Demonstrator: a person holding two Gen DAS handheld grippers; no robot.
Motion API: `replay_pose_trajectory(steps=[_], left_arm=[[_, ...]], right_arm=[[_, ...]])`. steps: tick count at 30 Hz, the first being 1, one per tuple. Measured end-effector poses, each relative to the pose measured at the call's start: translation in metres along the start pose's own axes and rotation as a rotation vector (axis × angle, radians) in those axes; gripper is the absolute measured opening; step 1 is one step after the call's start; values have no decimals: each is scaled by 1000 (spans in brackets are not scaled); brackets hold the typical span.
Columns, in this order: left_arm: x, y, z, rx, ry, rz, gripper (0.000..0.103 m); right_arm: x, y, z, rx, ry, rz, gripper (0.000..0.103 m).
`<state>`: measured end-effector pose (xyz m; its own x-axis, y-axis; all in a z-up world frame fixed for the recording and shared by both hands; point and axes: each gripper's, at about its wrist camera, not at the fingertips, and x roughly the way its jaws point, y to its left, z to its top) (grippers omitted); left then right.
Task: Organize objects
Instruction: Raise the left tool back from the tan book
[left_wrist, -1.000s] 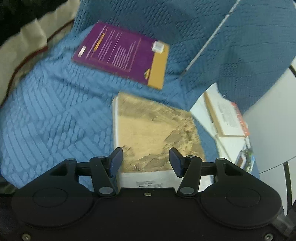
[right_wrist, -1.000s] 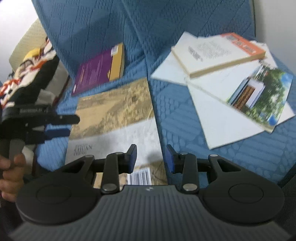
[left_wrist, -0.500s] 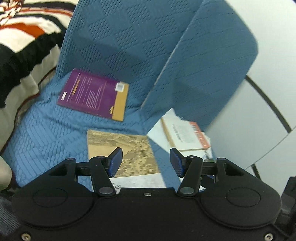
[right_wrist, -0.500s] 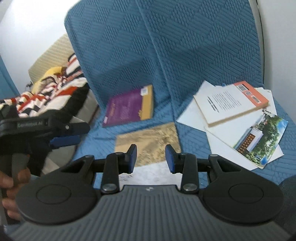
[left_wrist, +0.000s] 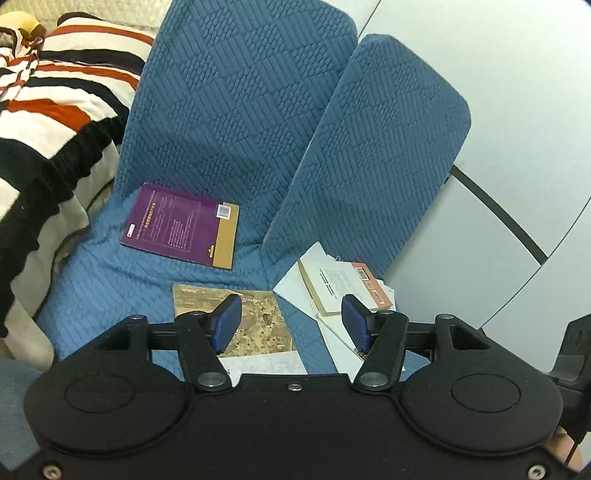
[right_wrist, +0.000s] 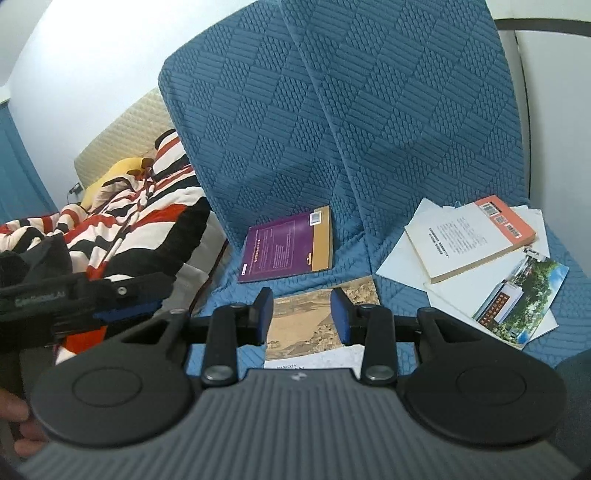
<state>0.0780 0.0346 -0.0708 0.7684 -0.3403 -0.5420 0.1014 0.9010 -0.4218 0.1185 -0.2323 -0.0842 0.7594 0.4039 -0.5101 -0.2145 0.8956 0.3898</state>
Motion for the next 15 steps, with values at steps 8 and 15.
replay_pose_trajectory(steps=[8, 15], left_arm=[[-17, 1, 5, -7, -50, 20, 74], [2, 3, 4, 21, -29, 35, 85]], right_arm=[[1, 8, 8, -53, 15, -4, 47], [18, -1, 12, -52, -7, 1, 87]])
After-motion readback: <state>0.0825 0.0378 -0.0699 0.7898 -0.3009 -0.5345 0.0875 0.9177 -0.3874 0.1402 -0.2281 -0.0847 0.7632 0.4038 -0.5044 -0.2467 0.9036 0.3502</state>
